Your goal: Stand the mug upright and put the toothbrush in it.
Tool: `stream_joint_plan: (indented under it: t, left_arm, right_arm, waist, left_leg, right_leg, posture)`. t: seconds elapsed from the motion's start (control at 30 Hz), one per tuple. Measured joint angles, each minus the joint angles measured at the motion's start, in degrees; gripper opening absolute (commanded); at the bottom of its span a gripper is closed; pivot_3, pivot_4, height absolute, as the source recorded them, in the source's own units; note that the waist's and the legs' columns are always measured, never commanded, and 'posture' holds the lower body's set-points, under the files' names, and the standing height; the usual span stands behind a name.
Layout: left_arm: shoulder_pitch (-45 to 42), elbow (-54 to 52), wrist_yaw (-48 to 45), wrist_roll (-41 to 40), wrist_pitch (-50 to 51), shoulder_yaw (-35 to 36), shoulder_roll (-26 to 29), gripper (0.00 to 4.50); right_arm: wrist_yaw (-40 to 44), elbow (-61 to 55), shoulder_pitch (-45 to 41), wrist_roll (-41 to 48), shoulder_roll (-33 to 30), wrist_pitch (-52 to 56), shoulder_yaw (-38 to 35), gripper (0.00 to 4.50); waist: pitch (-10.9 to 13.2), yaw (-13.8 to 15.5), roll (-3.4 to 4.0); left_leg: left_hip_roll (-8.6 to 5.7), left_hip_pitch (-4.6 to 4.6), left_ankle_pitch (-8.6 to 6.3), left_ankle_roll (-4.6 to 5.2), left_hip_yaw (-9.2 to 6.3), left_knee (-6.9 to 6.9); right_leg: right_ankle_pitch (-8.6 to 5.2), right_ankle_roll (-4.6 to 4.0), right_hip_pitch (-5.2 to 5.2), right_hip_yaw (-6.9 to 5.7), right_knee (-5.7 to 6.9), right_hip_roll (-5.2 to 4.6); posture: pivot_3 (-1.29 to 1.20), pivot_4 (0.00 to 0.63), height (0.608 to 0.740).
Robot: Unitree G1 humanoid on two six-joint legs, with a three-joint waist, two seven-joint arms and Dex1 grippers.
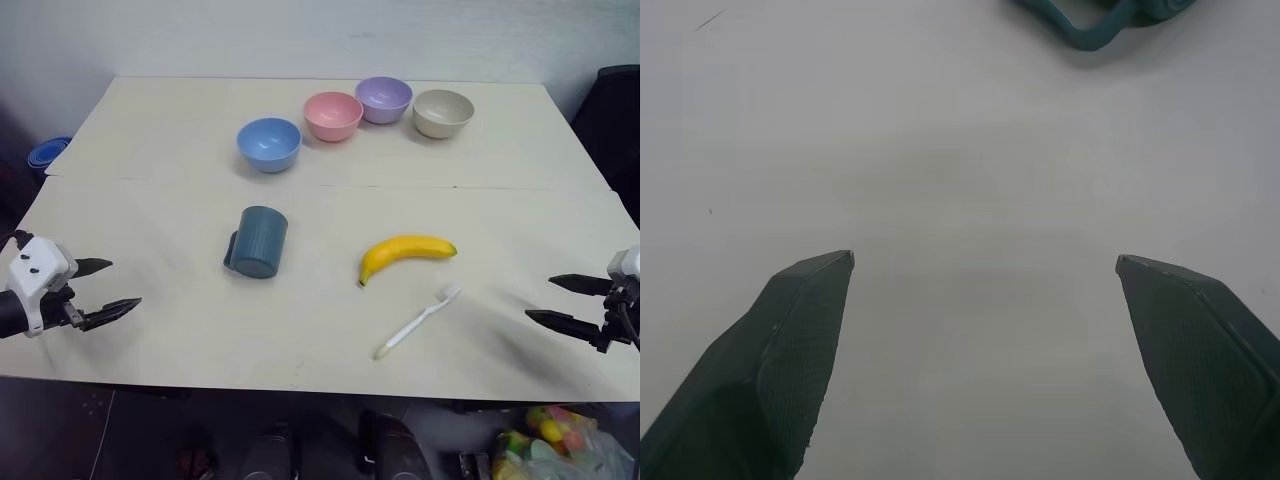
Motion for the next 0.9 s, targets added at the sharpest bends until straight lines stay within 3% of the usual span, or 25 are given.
stream_joint_plan:
  t: [0.63, 0.9]
  left_arm:
    - [1.73, -4.21, 1.04, -0.99, 4.72, -0.83, -0.82, 4.47]
    - [-0.31, -13.0, 1.07, -8.13, 13.13, -1.06, -1.86, 4.47]
  right_arm:
    - [-4.83, -2.57, 0.56, 0.41, 2.41, 1.91, -0.02, 4.5]
    - [-5.88, -7.93, -0.63, 2.1, 2.8, 4.27, 0.05, 4.5]
  waist:
    - [-0.01, 0.0, -0.01]
    - [0.0, 0.14, -0.02]
  left_leg:
    - [0.0, 0.01, -0.01, 0.0, 0.05, 0.01]
    - [0.01, 0.01, -0.01, 0.0, 0.03, 0.07]
  right_leg:
    - [0.0, 0.0, -0.01, 0.06, 0.03, 0.02]
    - [0.01, 0.01, 0.0, 0.1, 0.05, 0.0]
  posture:
    - [0.0, 0.15, 0.74]
    - [0.0, 0.15, 0.74]
